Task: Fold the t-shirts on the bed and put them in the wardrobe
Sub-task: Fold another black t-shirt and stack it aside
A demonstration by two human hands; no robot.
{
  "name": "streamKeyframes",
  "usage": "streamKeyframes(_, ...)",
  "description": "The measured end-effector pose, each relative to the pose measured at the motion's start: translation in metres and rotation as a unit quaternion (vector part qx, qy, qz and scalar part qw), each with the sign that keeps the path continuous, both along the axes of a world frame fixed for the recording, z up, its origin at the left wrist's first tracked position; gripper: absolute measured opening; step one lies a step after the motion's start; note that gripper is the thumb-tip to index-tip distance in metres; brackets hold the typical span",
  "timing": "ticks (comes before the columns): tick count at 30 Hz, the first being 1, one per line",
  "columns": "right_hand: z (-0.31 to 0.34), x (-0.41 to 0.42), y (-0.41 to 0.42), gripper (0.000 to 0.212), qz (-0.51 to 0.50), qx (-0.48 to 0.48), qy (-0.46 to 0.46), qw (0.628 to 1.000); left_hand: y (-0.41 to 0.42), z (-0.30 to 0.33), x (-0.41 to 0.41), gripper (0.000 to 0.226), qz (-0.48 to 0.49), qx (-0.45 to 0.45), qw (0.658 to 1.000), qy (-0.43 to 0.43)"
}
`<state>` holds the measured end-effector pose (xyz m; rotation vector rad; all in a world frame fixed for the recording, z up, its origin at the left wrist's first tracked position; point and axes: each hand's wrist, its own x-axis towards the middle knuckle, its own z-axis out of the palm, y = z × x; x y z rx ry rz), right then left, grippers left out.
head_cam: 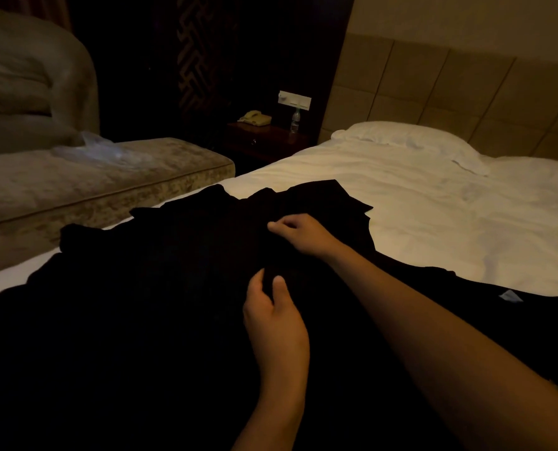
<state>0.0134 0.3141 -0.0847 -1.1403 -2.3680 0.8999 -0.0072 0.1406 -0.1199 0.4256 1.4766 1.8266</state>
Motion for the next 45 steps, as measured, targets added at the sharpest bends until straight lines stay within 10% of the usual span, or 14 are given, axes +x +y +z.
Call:
streamKeyframes(10,0.031,0.02,-0.007,0.016,-0.061,0.061,0.215,0.973,-0.01,0.013,0.01,0.019,-0.021,0.082,0.996,-0.021)
streamKeyframes(24,0.045,0.188,-0.064,0.03,-0.179,0.061,0.391,0.901,-0.034,0.01,0.08,0.021,-0.184,0.194,0.9,0.345)
streamKeyframes(30,0.016,0.269,-0.081,0.03,-0.196,0.032,0.339,0.92,-0.034,-0.012,0.092,0.052,-0.298,0.195,0.762,0.541)
streamKeyframes(37,0.004,0.286,-0.055,0.023,-0.228,0.017,0.139,0.963,-0.019,-0.019,0.078,0.049,-0.178,0.075,0.791,0.581)
streamKeyframes(45,-0.027,0.216,-0.004,0.045,-0.238,0.011,-0.096,0.966,-0.012,-0.025,0.071,0.061,-0.28,-0.005,0.691,0.666)
